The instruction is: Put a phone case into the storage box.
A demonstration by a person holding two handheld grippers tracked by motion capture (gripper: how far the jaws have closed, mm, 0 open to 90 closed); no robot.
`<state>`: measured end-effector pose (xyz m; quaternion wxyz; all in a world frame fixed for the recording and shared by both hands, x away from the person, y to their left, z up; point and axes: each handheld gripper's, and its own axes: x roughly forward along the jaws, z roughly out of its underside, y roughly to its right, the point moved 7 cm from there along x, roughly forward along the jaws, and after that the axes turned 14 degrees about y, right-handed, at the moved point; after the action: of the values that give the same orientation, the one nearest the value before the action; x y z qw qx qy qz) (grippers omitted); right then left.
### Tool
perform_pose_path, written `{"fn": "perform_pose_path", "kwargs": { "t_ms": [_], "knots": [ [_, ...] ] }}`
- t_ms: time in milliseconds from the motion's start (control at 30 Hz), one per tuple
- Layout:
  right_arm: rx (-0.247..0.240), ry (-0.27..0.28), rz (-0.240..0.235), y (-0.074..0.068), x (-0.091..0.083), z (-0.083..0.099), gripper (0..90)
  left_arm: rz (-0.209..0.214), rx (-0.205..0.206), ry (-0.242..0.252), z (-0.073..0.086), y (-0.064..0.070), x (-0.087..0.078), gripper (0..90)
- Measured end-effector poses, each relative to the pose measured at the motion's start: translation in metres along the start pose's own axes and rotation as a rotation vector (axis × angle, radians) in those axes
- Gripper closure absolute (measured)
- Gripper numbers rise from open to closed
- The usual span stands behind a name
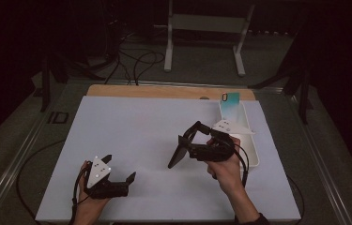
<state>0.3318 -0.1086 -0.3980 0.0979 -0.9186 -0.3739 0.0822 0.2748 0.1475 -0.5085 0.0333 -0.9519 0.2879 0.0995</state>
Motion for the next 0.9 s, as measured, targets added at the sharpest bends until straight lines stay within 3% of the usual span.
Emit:
{"fn": "perform_pose_path", "kwargs": {
  "t_ms": [900],
  "knots": [
    [-0.018,0.007,0.062,0.019,0.004,-0.013,14.3,-0.005,0.0,-0.01,0.002,-0.001,0.001,0.2]
  ]
}}
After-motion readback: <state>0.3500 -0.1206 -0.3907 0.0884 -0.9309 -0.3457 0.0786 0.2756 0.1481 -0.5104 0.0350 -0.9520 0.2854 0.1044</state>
